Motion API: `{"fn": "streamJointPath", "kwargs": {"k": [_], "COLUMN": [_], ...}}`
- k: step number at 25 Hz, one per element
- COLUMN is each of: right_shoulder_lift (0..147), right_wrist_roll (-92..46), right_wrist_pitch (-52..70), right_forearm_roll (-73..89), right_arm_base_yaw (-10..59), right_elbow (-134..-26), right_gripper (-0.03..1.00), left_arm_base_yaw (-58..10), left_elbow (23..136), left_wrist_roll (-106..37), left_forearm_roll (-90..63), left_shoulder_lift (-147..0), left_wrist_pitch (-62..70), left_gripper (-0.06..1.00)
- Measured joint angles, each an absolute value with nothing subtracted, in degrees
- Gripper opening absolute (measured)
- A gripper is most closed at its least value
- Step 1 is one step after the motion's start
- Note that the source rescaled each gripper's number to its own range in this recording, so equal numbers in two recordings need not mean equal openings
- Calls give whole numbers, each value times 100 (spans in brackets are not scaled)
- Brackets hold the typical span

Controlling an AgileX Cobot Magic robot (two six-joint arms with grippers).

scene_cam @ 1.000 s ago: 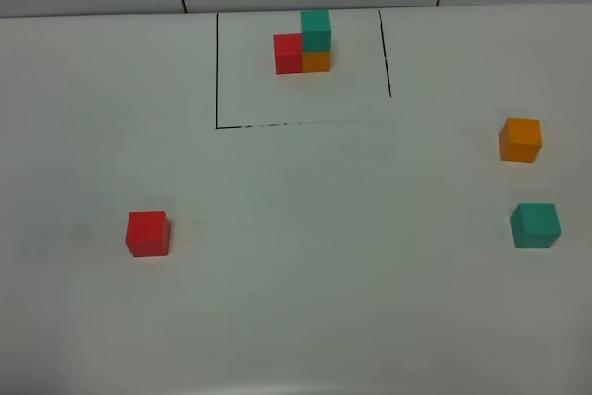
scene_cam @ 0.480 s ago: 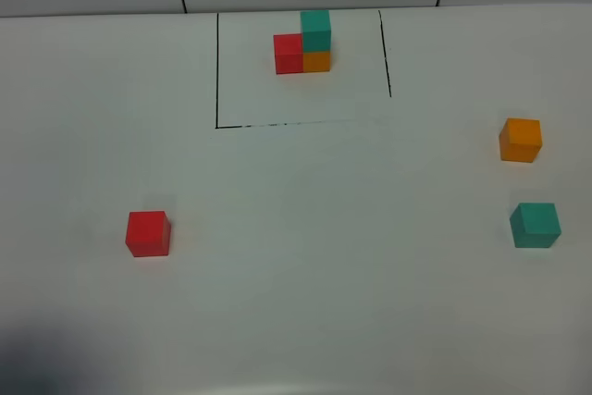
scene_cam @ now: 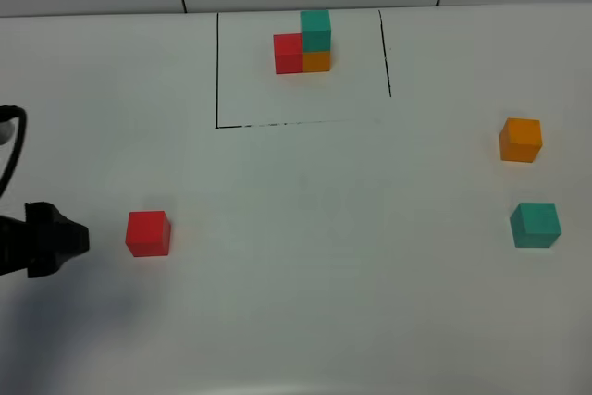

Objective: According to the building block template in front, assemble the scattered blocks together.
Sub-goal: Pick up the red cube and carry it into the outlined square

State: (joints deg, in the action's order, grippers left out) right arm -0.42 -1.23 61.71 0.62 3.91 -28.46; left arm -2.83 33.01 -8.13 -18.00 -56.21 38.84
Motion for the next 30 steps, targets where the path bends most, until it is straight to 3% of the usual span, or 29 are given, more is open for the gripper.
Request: {"fn": "streamJointPath", "kwargs": {"k": [7,21,30], "right_shoulder_lift": [-42,-42,-42], "right_wrist_roll": [-119,-119,-119], "right_wrist_pitch": [6171,6171,6171], "right_forearm_roll": [62,62,62], "right_arm_base_yaw": [391,391,391], "right_elbow": [-2846,-2846,-2846], "right_gripper": [75,75,75], "left_arm_base_yaw": [-420,-1956,-2107], "left_elbow": [3892,5068,5419], "left_wrist_roll": [-722,1562,1747], "left_forearm_roll": [-1733,-131,-98], "left_shoulder_lift": [-7092,-8922,-9764], "left_wrist_pitch": [3822,4044,4055], "left_gripper": [95,94,93]}}
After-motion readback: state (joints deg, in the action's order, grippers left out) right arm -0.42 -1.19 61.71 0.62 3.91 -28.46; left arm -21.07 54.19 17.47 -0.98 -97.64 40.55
